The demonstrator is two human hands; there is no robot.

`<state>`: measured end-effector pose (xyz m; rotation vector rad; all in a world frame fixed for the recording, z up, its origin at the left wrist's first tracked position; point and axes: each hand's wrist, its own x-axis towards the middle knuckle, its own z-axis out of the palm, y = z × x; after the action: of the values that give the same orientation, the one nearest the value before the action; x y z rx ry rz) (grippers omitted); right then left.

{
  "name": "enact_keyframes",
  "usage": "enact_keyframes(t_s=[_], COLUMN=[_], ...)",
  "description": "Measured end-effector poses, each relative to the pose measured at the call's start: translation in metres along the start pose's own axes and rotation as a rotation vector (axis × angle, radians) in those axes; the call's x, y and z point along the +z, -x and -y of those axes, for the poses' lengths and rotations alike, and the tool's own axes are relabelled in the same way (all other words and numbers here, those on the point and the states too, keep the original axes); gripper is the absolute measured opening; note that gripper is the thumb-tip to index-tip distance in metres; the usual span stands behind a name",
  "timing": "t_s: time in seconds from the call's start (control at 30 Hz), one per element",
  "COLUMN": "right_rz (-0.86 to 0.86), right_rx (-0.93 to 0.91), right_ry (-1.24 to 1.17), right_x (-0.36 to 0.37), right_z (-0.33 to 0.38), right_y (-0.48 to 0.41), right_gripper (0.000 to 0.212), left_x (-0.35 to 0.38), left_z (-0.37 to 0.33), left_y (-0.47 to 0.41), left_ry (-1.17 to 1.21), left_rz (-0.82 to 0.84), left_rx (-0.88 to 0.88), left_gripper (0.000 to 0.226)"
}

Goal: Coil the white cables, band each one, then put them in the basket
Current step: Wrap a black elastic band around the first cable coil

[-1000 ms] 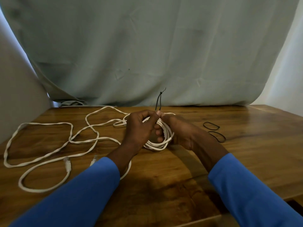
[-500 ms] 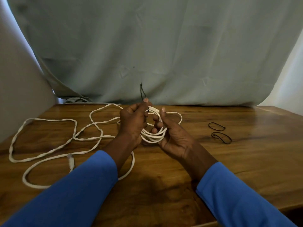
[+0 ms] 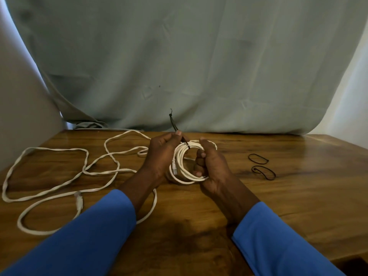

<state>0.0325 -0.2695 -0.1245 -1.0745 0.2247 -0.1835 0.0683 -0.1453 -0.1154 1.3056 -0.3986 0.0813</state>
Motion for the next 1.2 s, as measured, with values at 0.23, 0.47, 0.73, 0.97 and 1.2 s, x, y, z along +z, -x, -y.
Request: enact_keyframes(t_s=[0.23,0.47,0.73,0.97,1.2], right_rz=[0.029,-0.01,0.094,0.083,-0.015], right_rx=[-0.021,-0.21,-0.374,-0.536,-0.629], right_ry=[0.045,0.275,0.499,0.547,0.501], right_x=[0.001,0.002,0.002,-0.001,-0.001], right_z=[0.001,-0.003,0.004,-0.003,-0.009], right_y=[0.008,0.006,0.01,0.009,0.004], right_gripper=[0.048,0.032,0.029,0.032,0.03], left_x=[-0.003,-0.007,-0.005,-0.003,0.002], left_z=[-0.003,0.004,-0.003,-0.006,-0.013], left_y=[-0.006,-0.009,-0.008,-0.002,0.005], left_ry=[0.147,-0.137,-0.448,-0.6,-0.744], left_rz=[0.062,-0.054,-0.004,0.04,0.015], left_rx=[-0.1,0.103,0.384,0.443,0.519], left_gripper=[0.028,0.019,0.03,0.02,0.033])
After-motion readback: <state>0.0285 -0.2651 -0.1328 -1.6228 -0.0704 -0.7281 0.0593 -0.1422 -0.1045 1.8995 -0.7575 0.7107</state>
